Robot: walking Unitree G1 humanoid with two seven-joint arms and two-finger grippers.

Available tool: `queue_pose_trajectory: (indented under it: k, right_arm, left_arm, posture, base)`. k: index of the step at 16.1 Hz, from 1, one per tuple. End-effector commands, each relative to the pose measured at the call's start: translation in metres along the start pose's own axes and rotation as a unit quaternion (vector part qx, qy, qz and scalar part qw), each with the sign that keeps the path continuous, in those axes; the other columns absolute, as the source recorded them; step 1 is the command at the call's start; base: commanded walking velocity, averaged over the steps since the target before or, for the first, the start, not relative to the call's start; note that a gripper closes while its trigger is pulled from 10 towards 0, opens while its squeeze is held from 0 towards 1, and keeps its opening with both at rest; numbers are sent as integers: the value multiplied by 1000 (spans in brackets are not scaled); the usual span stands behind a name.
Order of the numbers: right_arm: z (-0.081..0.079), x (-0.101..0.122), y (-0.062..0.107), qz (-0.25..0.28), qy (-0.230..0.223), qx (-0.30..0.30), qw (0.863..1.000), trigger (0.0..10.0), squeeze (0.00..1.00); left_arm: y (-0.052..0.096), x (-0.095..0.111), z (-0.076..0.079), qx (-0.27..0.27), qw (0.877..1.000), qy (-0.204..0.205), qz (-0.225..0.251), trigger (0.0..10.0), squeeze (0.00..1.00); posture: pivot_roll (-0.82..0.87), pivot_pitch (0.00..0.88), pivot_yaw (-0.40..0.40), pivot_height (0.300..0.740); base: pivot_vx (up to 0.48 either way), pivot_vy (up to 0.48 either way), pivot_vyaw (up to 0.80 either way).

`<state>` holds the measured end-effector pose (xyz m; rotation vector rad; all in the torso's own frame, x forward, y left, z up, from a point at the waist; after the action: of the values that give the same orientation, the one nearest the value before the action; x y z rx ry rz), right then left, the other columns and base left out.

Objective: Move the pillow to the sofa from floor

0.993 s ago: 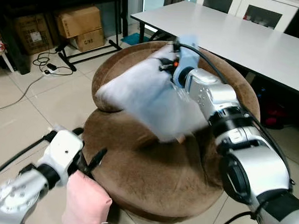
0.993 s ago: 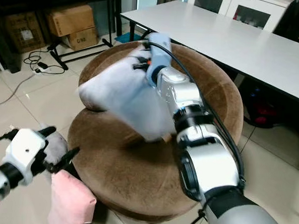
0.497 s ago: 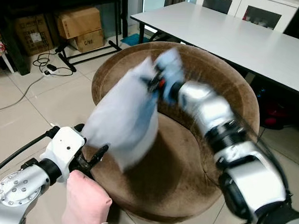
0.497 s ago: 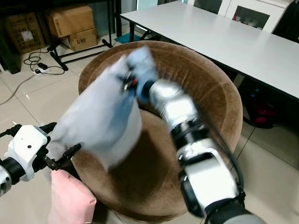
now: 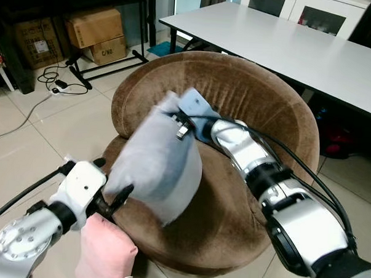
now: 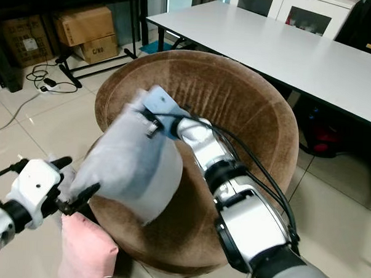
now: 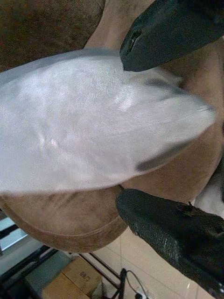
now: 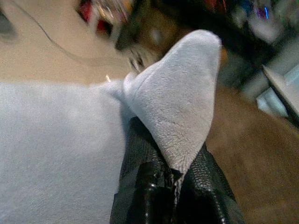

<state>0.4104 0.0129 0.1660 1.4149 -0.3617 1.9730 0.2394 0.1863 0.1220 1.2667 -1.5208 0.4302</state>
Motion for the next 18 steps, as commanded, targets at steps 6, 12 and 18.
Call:
queue_pose_trajectory:
  k: [6,12,18]
  right_arm:
    - [5,41,-3,76,28,27,996,10000,0]
    - [-22,21,-12,53,14,39,998,10000,0]
    - [-20,5,-15,10,-2,3,1000,10000,0]
  left_arm:
    - [-5,13,-7,16,999,-8,28,10000,0]
    - [-11,19,-11,31,999,6,39,10000,1000]
    - [-12,21,-11,34,999,1,40,10000,694]
  posture:
    - [54,0,-42,740]
    - [42,0,-29,740]
    - [52,0,-40,740]
  base:
    - [0,0,0]
    - [0,0,0]
    - [0,0,0]
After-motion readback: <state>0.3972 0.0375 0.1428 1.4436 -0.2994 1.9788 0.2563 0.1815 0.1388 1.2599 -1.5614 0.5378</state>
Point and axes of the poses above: a point about 5 cm out from each wrist's last joint towards the gripper, its own y axis pointing back from the gripper into the wrist, its own x axis along the axis of the wrist's last joint, z = x × y, the point moved 5 cm from there along -y, pointing out of the wrist towards the gripper, and after that the axes turned 3 degrees about -y, right-handed, at the moved point
